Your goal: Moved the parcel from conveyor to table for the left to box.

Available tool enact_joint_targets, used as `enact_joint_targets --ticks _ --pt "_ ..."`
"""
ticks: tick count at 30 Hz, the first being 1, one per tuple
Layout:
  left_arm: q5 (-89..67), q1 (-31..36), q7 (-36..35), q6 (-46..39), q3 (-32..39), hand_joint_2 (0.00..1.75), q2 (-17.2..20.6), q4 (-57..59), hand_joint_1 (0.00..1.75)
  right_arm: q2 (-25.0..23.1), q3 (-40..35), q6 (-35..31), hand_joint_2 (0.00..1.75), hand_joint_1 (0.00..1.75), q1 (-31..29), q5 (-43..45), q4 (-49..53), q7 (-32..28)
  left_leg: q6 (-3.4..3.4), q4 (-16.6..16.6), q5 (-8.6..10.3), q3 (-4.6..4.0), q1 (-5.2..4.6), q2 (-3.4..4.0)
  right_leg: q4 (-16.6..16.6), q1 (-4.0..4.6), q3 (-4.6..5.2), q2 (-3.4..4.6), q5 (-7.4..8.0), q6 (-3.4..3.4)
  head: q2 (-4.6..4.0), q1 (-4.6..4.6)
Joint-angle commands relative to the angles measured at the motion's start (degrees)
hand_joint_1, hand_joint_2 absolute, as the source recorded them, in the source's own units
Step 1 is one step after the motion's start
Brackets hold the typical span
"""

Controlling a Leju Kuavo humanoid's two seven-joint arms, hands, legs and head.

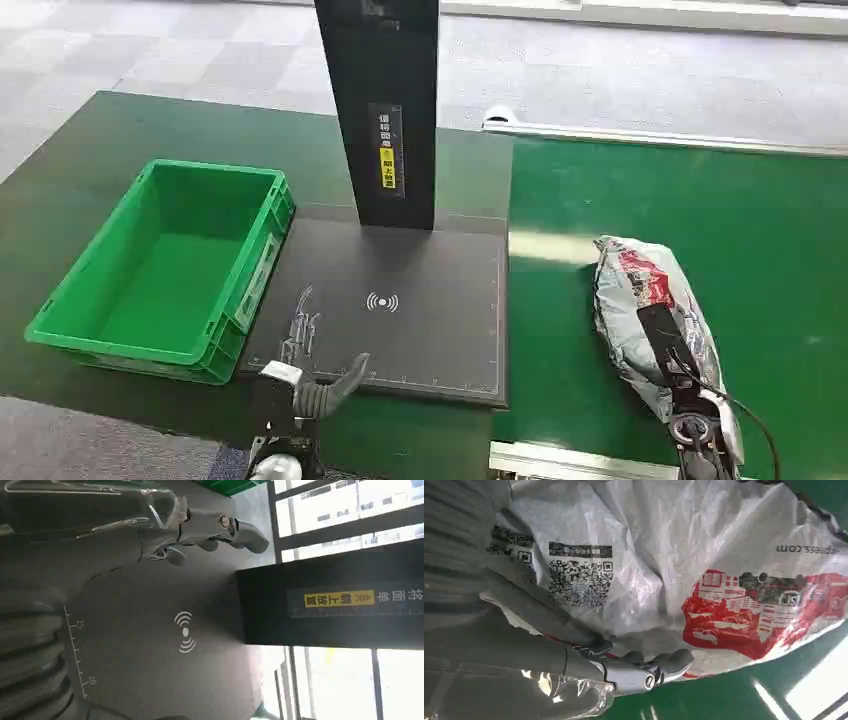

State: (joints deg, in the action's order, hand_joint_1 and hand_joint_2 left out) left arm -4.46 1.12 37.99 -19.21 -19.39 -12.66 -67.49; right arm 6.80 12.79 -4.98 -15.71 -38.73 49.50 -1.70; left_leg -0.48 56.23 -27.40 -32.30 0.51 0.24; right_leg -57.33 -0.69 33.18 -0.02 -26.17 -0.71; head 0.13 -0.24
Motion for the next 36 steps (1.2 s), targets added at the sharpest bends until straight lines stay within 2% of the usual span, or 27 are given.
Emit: enact_joint_targets --ticks 1,3,4,5,8,11,12,13,16,18,19,22,23,24,25,26,31,33,36 --pt "-0.47 2.68 -2.12 0.54 -1.81 1.75 0.66 3.80 0.00 2.02 -2.99 0.21 1.75 0.00 -10.94 -5.82 -22.30 7.28 0.01 -0.04 -0.01 0.10 0.01 0.15 0.07 0.01 -0.05 0.16 0.06 0.02 0.00 0.00" --pt "-0.57 3.63 -2.53 0.91 -2.11 1.75 0.40 5.20 0.00 2.05 -2.87 -0.78 1.75 0.00 -10.35 -8.49 -24.07 11.48 0.02 -0.08 0.02 0.18 0.01 0.08 0.11 0.02 -0.14 0.08 0.06 0.03 0.00 0.00" --pt "-0.64 3.94 -2.65 0.90 -2.16 1.75 0.25 5.55 0.00 1.99 -2.59 -1.14 1.75 1.62 -10.07 -9.31 -24.26 12.42 0.01 -0.07 0.02 0.17 0.03 0.02 0.11 0.04 -0.16 0.01 0.04 0.03 0.00 0.02" --pt "-0.80 4.15 -2.81 0.91 -2.22 1.75 0.15 5.73 0.00 1.83 -2.26 -1.41 1.75 1.75 -9.58 -10.25 -23.83 13.15 0.02 -0.06 0.03 0.17 0.01 -0.07 0.09 0.02 -0.18 -0.08 0.00 0.02 0.00 0.02" --pt "0.82 4.02 -4.17 2.72 -1.11 1.75 -0.26 4.75 0.00 0.21 -0.20 -2.19 1.75 1.75 -7.87 -11.02 -19.06 12.08 0.01 -0.04 0.02 0.19 0.04 -0.12 0.09 0.04 -0.21 -0.12 -0.01 0.03 0.00 0.00" --pt "-0.61 4.08 -4.21 3.08 -0.84 1.75 0.29 1.28 0.00 -2.46 0.74 0.74 1.75 1.75 -6.28 -10.51 -12.36 11.25 0.01 -0.10 0.04 0.26 0.04 -0.17 0.16 0.05 -0.29 -0.15 0.01 0.05 0.00 0.02" --pt "1.20 3.72 -5.48 4.66 0.35 1.75 0.22 -0.18 0.00 -4.35 2.27 10.89 1.75 1.75 -5.85 -1.66 -10.42 0.69 0.00 -0.07 0.02 0.25 0.04 -0.12 0.12 0.04 -0.27 -0.09 0.01 0.05 0.00 0.02" --pt "1.35 3.57 -5.48 5.05 0.56 1.75 0.37 -0.86 0.00 -5.28 2.52 15.87 1.75 1.75 -5.57 2.70 -9.82 -2.93 -0.01 0.00 0.00 0.20 0.07 -0.07 0.06 0.08 -0.22 -0.05 0.01 0.05 0.00 0.02" --pt "1.93 2.58 -5.42 6.17 0.40 1.75 0.31 -2.94 0.00 -7.64 -1.49 16.95 1.75 1.75 -4.71 8.26 -5.94 -7.18 -0.03 -0.14 0.04 0.31 0.07 -0.02 0.16 0.08 -0.28 0.03 0.06 0.10 0.00 0.06" --pt "2.02 1.60 -5.14 6.29 -0.20 1.75 0.33 -5.32 0.00 -9.11 -4.58 13.18 1.75 1.75 -3.43 11.43 0.99 -8.84 -0.09 -0.10 -0.11 0.38 0.08 0.57 0.05 0.09 -0.21 0.54 0.11 0.16 0.00 0.02" --pt "2.02 0.78 -4.75 5.78 -0.07 1.75 0.31 -6.96 0.00 -9.66 -6.76 7.70 1.75 1.75 -2.17 10.40 5.96 -9.49 -0.11 -0.05 -0.11 0.35 0.07 0.61 -0.02 0.08 -0.16 0.59 0.08 0.15 0.00 0.00" --pt "1.68 -1.49 -4.52 5.22 0.25 1.75 0.81 -11.80 0.00 -10.59 -11.11 1.86 1.75 1.75 3.77 11.94 23.32 -9.49 -0.09 0.00 -0.06 0.23 0.04 0.30 -0.10 0.06 0.01 0.39 0.04 0.13 0.00 -0.02" --pt "1.53 -1.90 -4.25 5.04 0.41 1.75 0.95 -12.85 0.00 -10.61 -12.02 -0.07 1.75 1.75 5.40 11.80 27.12 -11.07 -0.09 0.01 -0.06 0.19 0.04 0.23 -0.13 0.07 0.01 0.27 -0.01 0.16 0.00 0.00" --pt "0.65 -2.28 -2.82 4.37 0.56 1.75 1.27 -14.57 0.00 -11.22 -12.12 -4.07 1.75 1.75 8.37 13.14 33.72 -15.22 -0.06 0.01 -0.03 0.15 0.06 0.12 -0.10 0.10 -0.01 0.12 -0.02 0.13 0.00 0.00" --pt "-0.09 -2.56 -2.19 3.71 0.72 1.75 1.58 -15.98 0.00 -11.26 -12.55 -5.28 1.75 1.75 10.33 13.36 37.79 -15.92 -0.07 0.00 -0.04 0.15 0.09 0.09 -0.09 0.13 -0.04 0.10 -0.04 0.11 0.00 0.00" --pt "0.15 -2.62 -2.50 3.80 0.99 1.75 1.73 -16.74 0.00 -11.14 -12.87 -5.42 1.75 1.75 11.61 13.50 40.22 -15.59 -0.06 0.00 -0.09 0.21 0.10 0.14 -0.08 0.13 -0.09 0.15 -0.07 0.12 0.00 0.00" --pt "0.17 -2.57 -2.51 3.79 1.04 1.75 1.66 -16.68 0.00 -10.89 -12.83 -5.42 1.75 1.75 11.61 13.48 39.53 -15.63 -0.06 -0.06 -0.06 0.19 0.07 0.04 -0.03 0.11 -0.14 0.05 -0.09 0.08 0.00 0.02" --pt "-0.40 -2.63 0.01 2.39 1.57 1.75 2.04 -17.70 0.00 -12.24 -12.83 -7.69 1.75 1.75 13.61 16.58 42.50 -20.86 -0.06 -0.07 -0.03 0.15 0.06 0.09 -0.01 0.09 -0.08 0.10 -0.04 0.08 0.00 0.00" --pt "-0.47 -3.00 1.00 1.11 2.90 1.75 2.78 -19.72 0.00 -13.15 -16.55 -7.66 1.75 1.75 17.38 17.46 47.55 -22.24 -0.09 -0.07 -0.03 0.10 0.05 -0.04 -0.04 0.09 -0.06 -0.02 -0.08 0.11 0.00 0.02"
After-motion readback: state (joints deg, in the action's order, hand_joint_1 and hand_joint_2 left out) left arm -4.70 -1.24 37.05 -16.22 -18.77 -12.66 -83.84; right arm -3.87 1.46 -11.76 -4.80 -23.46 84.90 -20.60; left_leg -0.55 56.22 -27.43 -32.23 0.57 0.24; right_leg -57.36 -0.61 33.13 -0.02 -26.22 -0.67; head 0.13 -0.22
